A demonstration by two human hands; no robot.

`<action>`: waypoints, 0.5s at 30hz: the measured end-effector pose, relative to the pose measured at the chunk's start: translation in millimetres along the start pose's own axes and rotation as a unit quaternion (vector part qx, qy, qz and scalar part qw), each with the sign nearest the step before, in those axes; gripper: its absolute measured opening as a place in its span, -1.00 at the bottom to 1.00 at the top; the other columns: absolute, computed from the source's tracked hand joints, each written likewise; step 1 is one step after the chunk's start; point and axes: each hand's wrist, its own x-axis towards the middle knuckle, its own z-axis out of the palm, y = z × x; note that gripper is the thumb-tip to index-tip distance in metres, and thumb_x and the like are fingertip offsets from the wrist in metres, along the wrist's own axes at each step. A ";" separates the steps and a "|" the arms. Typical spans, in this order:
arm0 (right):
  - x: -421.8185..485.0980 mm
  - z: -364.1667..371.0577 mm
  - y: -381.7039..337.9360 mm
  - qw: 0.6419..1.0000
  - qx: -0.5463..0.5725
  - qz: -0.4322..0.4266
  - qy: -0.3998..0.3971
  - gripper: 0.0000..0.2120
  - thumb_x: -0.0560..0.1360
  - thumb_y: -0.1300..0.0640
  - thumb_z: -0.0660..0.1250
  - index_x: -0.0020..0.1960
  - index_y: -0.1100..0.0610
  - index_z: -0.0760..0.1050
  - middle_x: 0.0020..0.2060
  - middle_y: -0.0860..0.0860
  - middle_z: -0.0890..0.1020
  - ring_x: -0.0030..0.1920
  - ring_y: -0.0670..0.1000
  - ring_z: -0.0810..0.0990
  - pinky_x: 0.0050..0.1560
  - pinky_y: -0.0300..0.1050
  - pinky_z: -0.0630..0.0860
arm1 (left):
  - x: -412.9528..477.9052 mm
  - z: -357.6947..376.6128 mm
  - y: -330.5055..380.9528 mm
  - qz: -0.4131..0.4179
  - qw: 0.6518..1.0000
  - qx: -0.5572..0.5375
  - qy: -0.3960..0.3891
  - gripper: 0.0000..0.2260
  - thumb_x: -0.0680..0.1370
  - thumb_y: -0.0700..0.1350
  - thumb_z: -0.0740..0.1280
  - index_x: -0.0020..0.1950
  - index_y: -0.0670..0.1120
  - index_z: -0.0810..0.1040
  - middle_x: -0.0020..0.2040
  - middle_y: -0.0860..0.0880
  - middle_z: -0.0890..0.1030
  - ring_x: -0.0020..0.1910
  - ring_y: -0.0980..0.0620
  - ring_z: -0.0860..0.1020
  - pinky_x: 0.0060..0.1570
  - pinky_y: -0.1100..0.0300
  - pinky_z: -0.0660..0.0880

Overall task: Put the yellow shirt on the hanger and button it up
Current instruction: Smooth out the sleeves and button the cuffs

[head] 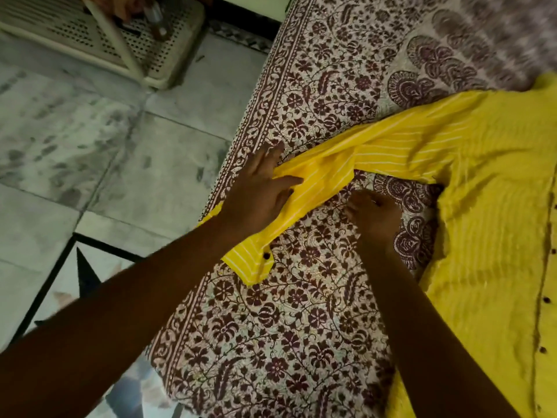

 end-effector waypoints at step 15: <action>67.3 7.8 -27.4 0.991 0.053 0.109 -0.050 -0.68 0.54 0.21 0.23 -0.39 0.18 0.38 -0.66 -0.02 0.44 -0.69 -0.10 0.34 -0.66 -0.38 0.18 | 152.1 -9.5 -33.4 -0.198 0.956 -0.215 -0.025 -0.44 0.31 -0.18 0.20 0.33 -0.17 0.45 0.31 -0.22 0.47 0.29 -0.16 0.43 0.22 0.21 0.32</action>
